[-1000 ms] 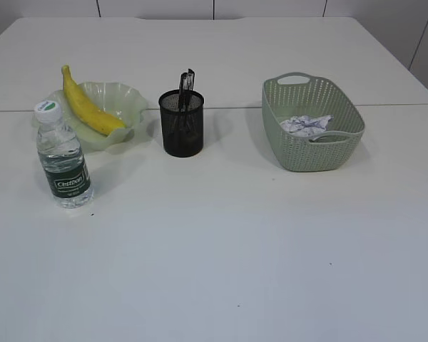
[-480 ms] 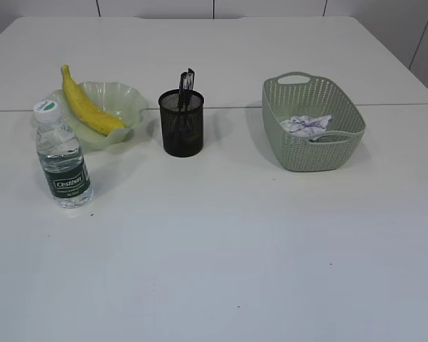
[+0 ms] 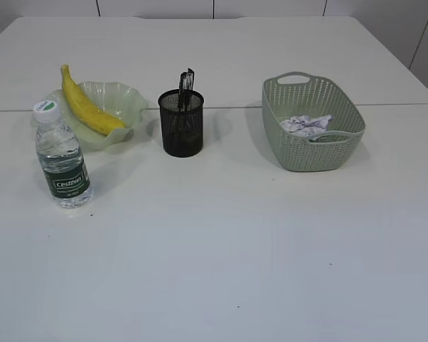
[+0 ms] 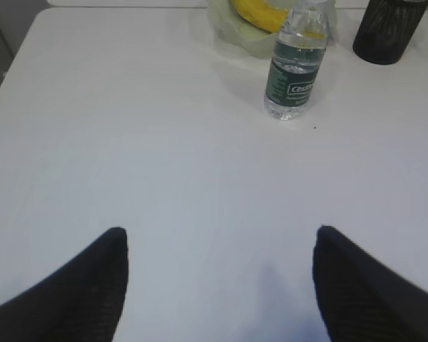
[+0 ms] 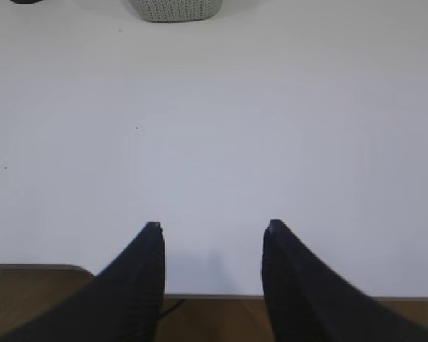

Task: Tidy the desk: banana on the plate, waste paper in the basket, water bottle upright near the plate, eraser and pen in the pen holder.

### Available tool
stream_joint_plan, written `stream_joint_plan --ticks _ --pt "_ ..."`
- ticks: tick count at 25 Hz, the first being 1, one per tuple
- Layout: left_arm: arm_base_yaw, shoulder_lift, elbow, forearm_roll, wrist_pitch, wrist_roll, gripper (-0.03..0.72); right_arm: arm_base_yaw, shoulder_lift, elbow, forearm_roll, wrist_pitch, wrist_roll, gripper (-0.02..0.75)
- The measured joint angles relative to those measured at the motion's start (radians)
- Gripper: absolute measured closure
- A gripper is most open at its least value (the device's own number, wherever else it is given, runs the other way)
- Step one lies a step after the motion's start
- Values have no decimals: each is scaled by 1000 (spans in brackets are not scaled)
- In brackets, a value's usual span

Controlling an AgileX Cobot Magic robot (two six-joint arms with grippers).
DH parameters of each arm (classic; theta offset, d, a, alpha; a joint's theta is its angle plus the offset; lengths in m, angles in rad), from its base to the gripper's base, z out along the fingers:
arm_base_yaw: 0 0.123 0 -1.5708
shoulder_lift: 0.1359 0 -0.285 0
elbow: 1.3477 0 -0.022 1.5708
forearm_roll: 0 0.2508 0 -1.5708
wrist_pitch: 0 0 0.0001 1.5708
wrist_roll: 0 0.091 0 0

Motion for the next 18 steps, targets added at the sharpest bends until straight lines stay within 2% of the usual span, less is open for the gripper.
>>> stream_joint_plan --ticks 8,18 --pt "0 0 14 -16 -9 0 101 0 0 37 -2 -84 0 394" --pt "0 0 14 -18 -9 2 107 0 0 42 -4 -99 0 394"
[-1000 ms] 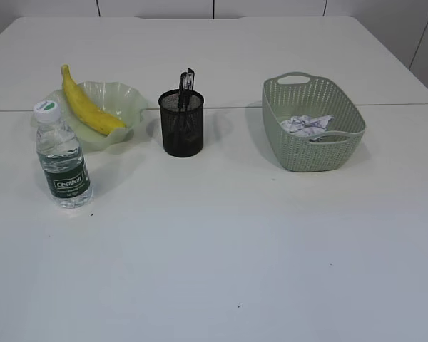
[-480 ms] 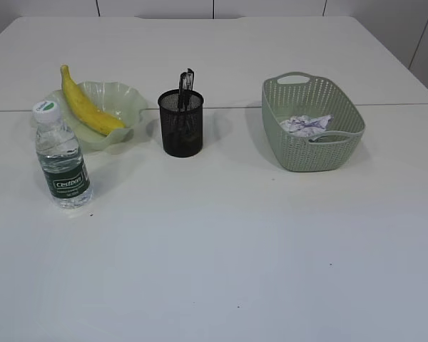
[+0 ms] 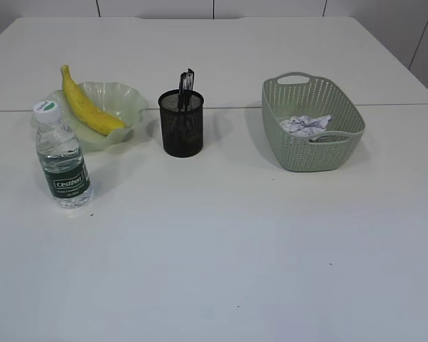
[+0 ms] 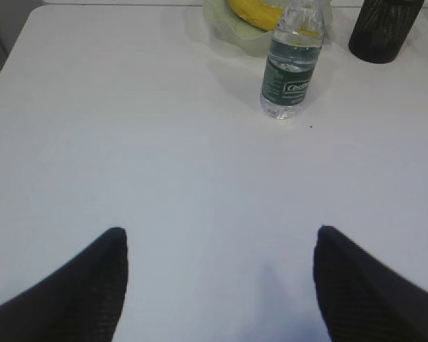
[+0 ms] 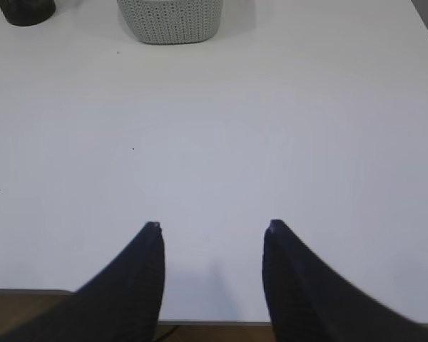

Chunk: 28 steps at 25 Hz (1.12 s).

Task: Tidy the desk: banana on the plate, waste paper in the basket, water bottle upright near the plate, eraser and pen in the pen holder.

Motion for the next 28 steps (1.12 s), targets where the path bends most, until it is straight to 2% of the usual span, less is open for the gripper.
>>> stream_joint_plan --ticks 10,13,19,28 --pt "4 0 0 0 -2 0 145 8 -41 0 0 -4 0 394" --pt "35 0 0 0 -2 0 154 10 -41 0 4 -4 0 394" --pt "145 0 0 0 -2 0 161 10 -41 0 6 -4 0 393" --pt "156 0 0 -28 -2 35 176 10 -41 0 6 -4 -4 393"
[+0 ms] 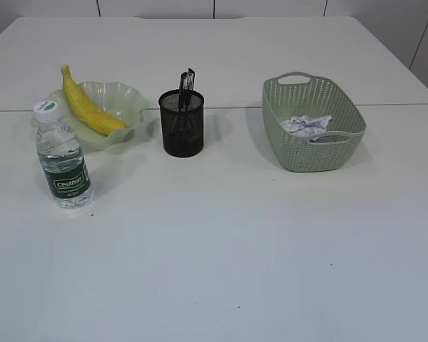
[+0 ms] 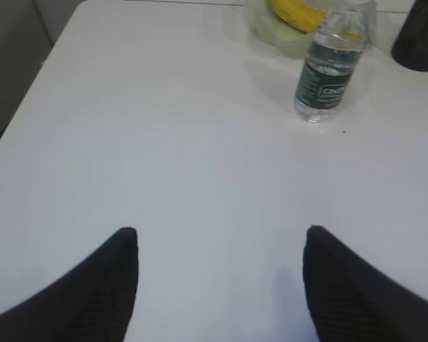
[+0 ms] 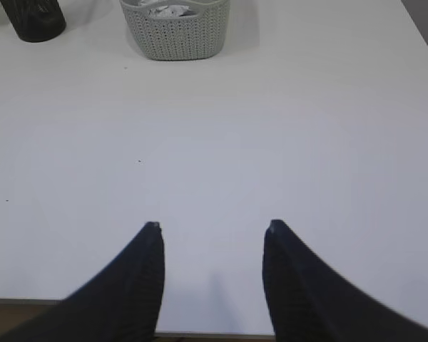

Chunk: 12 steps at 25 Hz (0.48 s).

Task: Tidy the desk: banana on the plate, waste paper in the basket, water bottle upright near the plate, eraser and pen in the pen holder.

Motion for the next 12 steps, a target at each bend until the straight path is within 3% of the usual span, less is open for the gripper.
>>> stream_joint_plan --ticks 4,12 --pt "0 0 0 -93 0 113 177 0 0 0 19 0 -30 393" --pt "0 0 0 -114 -2 138 181 0 0 0 24 0 -42 393"
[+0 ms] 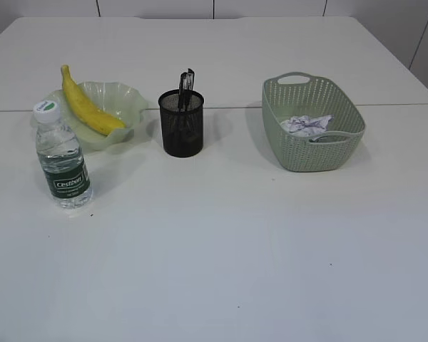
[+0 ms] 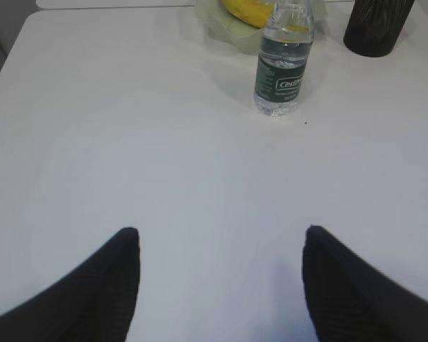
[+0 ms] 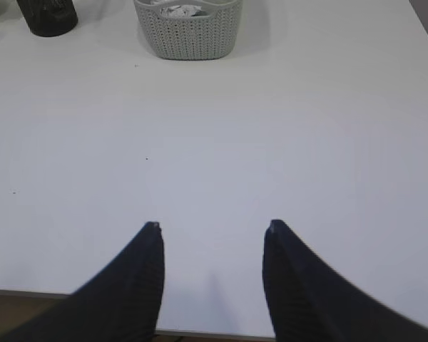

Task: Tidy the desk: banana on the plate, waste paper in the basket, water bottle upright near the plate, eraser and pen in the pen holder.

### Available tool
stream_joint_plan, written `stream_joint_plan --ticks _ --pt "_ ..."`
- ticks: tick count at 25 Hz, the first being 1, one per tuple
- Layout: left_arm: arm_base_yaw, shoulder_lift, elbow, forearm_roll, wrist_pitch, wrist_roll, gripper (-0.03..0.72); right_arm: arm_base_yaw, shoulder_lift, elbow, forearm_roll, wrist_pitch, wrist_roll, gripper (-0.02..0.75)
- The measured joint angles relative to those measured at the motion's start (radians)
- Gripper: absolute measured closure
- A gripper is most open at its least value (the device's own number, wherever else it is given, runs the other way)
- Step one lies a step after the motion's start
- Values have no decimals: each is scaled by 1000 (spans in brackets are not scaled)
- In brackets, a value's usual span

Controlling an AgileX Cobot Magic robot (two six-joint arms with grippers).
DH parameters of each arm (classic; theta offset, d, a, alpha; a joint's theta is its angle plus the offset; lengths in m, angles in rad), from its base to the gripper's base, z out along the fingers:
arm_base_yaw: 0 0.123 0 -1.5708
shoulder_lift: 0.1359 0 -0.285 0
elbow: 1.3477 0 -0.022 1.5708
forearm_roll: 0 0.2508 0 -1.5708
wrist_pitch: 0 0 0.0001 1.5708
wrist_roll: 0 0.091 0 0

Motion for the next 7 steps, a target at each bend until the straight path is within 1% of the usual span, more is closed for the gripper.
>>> stream_joint_plan --ticks 7 --pt "0 0 0 -1 -2 0 182 0 0 0 1 0 0 393"
